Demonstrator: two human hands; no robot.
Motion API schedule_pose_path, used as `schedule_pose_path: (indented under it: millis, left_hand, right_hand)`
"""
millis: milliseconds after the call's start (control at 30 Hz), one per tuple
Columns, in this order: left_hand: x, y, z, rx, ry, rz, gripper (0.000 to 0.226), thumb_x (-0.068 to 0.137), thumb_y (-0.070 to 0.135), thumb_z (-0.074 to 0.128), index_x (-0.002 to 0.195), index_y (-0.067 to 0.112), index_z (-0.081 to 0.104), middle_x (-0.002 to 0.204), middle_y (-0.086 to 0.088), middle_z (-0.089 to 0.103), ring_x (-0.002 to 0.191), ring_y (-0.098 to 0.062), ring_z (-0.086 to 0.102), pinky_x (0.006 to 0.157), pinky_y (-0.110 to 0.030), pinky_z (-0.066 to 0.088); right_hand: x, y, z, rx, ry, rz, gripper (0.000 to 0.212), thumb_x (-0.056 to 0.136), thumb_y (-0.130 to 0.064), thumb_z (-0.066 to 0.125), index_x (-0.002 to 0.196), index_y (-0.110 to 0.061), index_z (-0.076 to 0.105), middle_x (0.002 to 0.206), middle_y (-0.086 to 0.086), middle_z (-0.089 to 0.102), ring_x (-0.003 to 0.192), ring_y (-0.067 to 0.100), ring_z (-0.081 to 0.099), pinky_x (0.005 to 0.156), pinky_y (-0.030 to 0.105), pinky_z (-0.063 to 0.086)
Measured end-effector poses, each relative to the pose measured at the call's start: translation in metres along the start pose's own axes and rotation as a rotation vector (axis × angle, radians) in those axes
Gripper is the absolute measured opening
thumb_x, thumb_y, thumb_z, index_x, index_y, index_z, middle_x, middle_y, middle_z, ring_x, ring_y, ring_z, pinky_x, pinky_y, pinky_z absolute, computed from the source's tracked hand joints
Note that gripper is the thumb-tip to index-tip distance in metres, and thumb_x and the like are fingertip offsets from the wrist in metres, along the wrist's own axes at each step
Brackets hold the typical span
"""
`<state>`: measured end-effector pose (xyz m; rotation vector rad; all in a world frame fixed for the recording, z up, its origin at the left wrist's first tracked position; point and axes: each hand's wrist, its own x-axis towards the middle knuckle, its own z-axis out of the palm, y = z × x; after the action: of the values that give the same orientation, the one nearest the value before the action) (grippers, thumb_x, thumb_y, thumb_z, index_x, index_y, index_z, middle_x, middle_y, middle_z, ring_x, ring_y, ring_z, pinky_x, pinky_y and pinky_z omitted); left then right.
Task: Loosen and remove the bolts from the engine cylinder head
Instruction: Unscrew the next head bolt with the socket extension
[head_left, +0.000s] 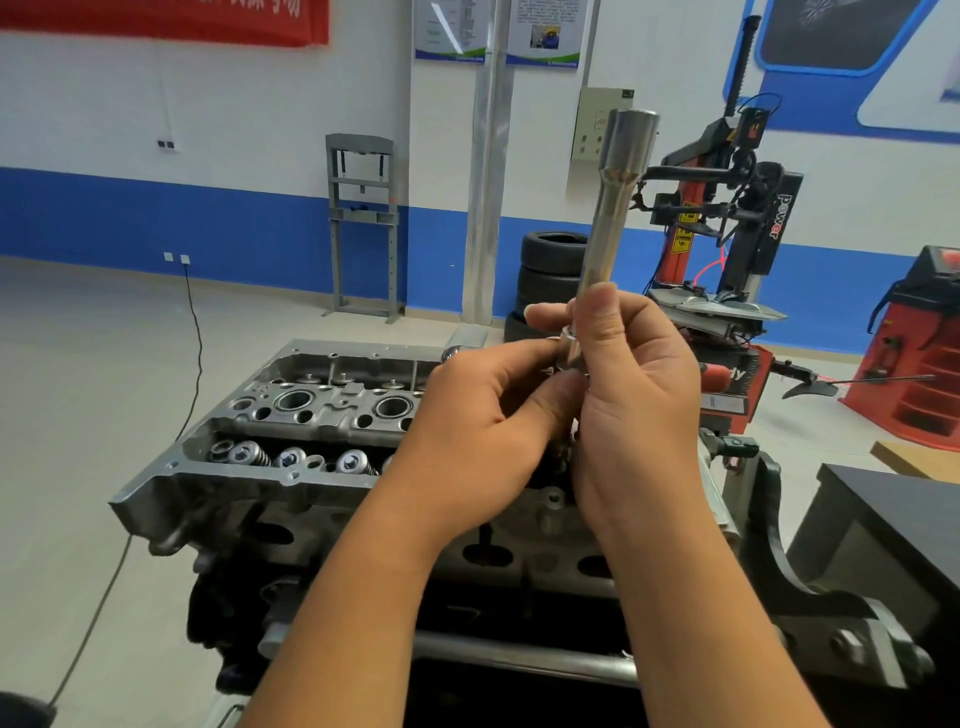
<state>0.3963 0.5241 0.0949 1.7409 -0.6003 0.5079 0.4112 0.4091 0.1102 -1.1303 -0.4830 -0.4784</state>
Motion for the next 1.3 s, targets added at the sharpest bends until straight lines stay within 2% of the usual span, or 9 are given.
schedule_pose_path:
  millis: [233,333,467,567,733,867,1067,1167,1300]
  left_hand:
    - [-0.0006,-0.0015,0.0044,0.025,0.147,-0.035,0.019,0.092,0.021,0.079,0.109,0.029,0.075,0.09,0.009,0.078,0.085,-0.01,0.076,0.073,-0.027,0.063]
    - [-0.0005,-0.0023,0.0037,0.051,0.142,-0.027,0.021,0.091,0.024,0.08,0.112,0.029,0.076,0.091,0.009,0.078,0.086,-0.01,0.076,0.075,-0.032,0.063]
    - [-0.0002,0.001,-0.0008,0.0,-0.041,0.019,0.025,0.105,0.017,0.061,0.122,0.031,0.071,0.105,0.012,0.078,0.099,-0.007,0.074,0.078,-0.023,0.06]
    - [0.0012,-0.0013,0.0002,0.009,0.013,0.002,0.022,0.103,0.015,0.065,0.118,0.028,0.072,0.099,0.009,0.078,0.092,-0.009,0.075,0.075,-0.026,0.06]
    - [-0.0001,-0.0042,0.004,0.063,0.104,0.01,0.023,0.095,0.022,0.077,0.117,0.028,0.075,0.096,0.011,0.078,0.09,-0.008,0.075,0.079,-0.034,0.064]
    - [-0.0004,-0.0007,-0.0011,0.018,-0.048,0.029,0.025,0.105,0.017,0.06,0.124,0.027,0.072,0.108,0.009,0.078,0.105,-0.013,0.074,0.092,-0.04,0.06]
    - [-0.0002,-0.0016,0.0016,0.036,0.004,0.008,0.026,0.105,0.013,0.062,0.125,0.024,0.073,0.104,0.01,0.078,0.098,-0.012,0.075,0.089,-0.039,0.062]
    - [0.0005,-0.0025,0.0018,0.055,-0.003,0.008,0.03,0.105,0.015,0.061,0.131,0.027,0.071,0.108,0.014,0.078,0.102,-0.008,0.073,0.092,-0.035,0.061]
    - [0.002,-0.003,-0.0017,0.016,-0.056,0.018,0.033,0.107,0.01,0.057,0.132,0.026,0.07,0.114,0.015,0.076,0.111,-0.004,0.07,0.096,-0.025,0.058]
  right_hand:
    - [0.0005,0.0009,0.0017,0.039,-0.033,0.069,0.036,0.087,-0.05,0.067,0.094,-0.015,0.073,0.098,0.011,0.077,0.095,0.032,0.073,0.089,0.063,0.06]
    - [0.0006,-0.0004,0.0014,0.005,-0.019,0.034,0.047,0.083,-0.049,0.071,0.102,-0.007,0.067,0.099,0.008,0.078,0.096,0.032,0.073,0.092,0.066,0.057]
    - [0.0001,0.0005,0.0008,-0.02,0.005,0.006,0.045,0.086,-0.055,0.062,0.095,-0.011,0.069,0.097,0.008,0.078,0.096,0.027,0.073,0.095,0.064,0.056]
    - [-0.0003,0.0004,0.001,0.025,-0.018,0.038,0.038,0.084,-0.056,0.064,0.09,-0.019,0.074,0.098,0.012,0.077,0.096,0.032,0.072,0.094,0.066,0.056]
    - [-0.0008,-0.0012,0.002,-0.016,-0.008,0.032,0.052,0.08,-0.054,0.072,0.103,-0.008,0.067,0.101,0.01,0.078,0.104,0.041,0.072,0.093,0.069,0.054]
    - [-0.0001,-0.0004,0.0017,-0.07,-0.021,-0.006,0.043,0.084,-0.058,0.063,0.092,-0.016,0.071,0.099,0.009,0.077,0.103,0.031,0.072,0.099,0.065,0.054]
    - [0.0005,0.0011,0.0014,-0.026,-0.029,0.031,0.032,0.089,-0.055,0.064,0.087,-0.025,0.075,0.096,0.008,0.077,0.099,0.028,0.073,0.099,0.061,0.056]
    - [0.0001,-0.0018,0.0017,-0.017,0.015,0.026,0.054,0.076,-0.059,0.071,0.101,-0.012,0.068,0.096,0.007,0.078,0.1,0.029,0.073,0.099,0.064,0.054]
    - [0.0006,-0.0024,0.0002,-0.037,0.015,-0.024,0.059,0.073,-0.06,0.071,0.099,-0.007,0.067,0.091,0.0,0.079,0.087,0.012,0.073,0.081,0.034,0.059]
